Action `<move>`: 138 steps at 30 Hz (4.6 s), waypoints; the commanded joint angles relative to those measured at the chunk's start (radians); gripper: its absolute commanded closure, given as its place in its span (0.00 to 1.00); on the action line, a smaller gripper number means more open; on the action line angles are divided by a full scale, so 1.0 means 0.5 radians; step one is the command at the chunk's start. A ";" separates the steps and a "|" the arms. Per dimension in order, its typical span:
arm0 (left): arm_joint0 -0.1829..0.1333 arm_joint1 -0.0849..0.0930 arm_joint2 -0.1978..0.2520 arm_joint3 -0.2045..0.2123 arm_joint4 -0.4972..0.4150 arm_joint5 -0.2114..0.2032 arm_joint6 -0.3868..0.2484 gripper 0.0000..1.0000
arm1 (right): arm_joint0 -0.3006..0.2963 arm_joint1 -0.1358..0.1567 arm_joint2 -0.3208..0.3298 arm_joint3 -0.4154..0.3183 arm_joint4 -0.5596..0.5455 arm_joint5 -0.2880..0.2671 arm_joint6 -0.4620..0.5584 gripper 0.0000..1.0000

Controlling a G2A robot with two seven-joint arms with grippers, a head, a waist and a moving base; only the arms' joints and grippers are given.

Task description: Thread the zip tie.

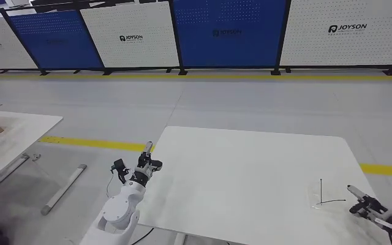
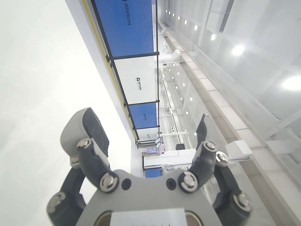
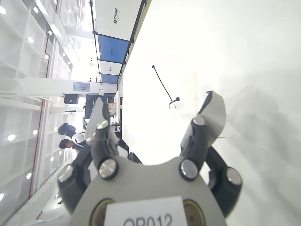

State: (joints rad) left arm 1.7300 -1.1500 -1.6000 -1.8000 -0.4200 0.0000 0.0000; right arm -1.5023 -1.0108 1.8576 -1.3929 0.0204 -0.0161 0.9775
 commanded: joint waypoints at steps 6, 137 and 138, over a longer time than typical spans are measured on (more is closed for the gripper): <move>0.000 0.000 0.000 0.000 0.000 0.000 0.000 0.00 | 0.019 0.014 -0.033 0.045 -0.066 0.024 -0.004 0.54; 0.000 0.000 0.000 0.000 0.000 0.000 0.000 0.00 | -0.235 -0.063 -0.688 -0.760 0.601 0.038 -0.752 1.00; 0.000 0.000 0.000 0.000 0.000 0.000 0.000 0.00 | -0.235 -0.063 -0.688 -0.760 0.601 0.038 -0.752 1.00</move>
State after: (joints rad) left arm 1.7300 -1.1500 -1.6000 -1.8000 -0.4200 0.0000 0.0000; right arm -1.6200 -1.0425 1.5138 -1.7731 0.3211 0.0027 0.6016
